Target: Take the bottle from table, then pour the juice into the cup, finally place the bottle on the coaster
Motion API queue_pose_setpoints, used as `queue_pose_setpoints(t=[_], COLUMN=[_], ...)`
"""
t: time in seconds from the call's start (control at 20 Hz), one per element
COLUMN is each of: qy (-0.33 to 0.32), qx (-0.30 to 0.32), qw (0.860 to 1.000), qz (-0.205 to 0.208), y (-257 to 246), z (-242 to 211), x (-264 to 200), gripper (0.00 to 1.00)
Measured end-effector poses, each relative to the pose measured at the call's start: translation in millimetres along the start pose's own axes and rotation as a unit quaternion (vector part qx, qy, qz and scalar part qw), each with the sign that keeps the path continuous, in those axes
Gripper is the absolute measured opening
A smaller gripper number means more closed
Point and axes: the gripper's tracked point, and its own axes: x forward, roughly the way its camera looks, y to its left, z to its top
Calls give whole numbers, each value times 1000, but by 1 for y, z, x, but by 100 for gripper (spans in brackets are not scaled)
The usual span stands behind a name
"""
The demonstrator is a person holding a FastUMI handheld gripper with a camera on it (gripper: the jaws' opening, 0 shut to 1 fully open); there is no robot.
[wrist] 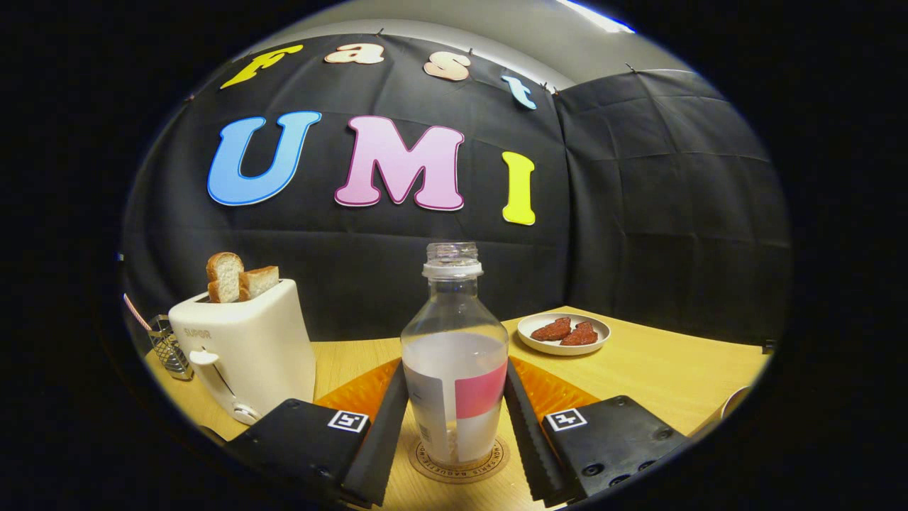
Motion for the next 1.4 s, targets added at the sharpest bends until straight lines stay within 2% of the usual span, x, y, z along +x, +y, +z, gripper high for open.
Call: queue_pose_setpoints(t=[0.7,0.75,0.85,1.25,1.4], qy=[9,12,18,25,18], qx=[12,16,20,-4,-14], qw=[1000,1000,1000,1000,1000], qz=[-6,-3,-2,1,17], y=[-4,-4,-5,-14,-11], z=[-10,-10,-10,4,16], x=[-3,-3,-5,-34,-54], gripper=[77,81,100,98,98])
